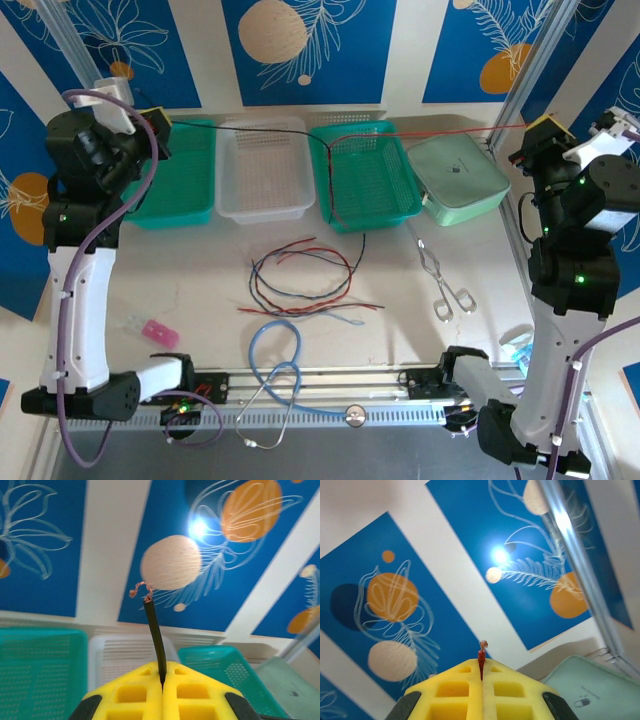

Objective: Untangle the cables

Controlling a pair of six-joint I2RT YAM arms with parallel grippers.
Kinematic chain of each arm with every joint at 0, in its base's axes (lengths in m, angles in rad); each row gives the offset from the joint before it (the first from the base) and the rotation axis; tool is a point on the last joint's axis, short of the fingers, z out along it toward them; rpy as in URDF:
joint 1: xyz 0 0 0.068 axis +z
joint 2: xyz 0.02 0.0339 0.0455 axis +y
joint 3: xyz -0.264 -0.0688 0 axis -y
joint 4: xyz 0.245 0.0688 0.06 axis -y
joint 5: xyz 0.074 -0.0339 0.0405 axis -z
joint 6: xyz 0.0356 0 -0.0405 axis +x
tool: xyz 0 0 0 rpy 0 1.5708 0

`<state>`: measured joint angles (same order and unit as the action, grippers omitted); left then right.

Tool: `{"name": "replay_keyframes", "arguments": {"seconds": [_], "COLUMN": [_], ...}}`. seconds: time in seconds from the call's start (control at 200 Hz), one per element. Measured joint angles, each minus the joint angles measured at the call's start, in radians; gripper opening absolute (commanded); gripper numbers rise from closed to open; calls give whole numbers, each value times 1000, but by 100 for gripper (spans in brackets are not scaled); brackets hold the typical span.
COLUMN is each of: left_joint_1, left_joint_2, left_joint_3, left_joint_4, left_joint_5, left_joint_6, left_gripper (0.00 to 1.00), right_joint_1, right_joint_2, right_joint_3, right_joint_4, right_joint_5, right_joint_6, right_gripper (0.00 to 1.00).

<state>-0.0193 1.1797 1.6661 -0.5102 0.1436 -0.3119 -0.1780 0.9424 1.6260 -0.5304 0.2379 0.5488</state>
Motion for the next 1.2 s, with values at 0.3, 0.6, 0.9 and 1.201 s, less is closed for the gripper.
{"name": "replay_keyframes", "arguments": {"seconds": [0.3,0.6,0.9,1.201], "left_joint_1": [184,274,309,314], "left_joint_2": [-98,-190,-282,-296], "left_joint_3": [-192,-345,-489,-500], "left_joint_4": [69,169,236,254], "left_joint_5": [-103,-209,-392,-462], "left_joint_6": [-96,-285,-361,-335], "left_gripper": [0,0,0,0], "right_joint_1": [-74,-116,-138,-204], "right_joint_2": [-44,-90,-81,-50], "right_joint_3": [9,6,-16,-16], "right_joint_4": [-10,0,-2,-17], "right_joint_5": [164,302,554,612], "right_joint_6": [-152,-251,-306,-339], "right_gripper": [0,0,0,0]}}
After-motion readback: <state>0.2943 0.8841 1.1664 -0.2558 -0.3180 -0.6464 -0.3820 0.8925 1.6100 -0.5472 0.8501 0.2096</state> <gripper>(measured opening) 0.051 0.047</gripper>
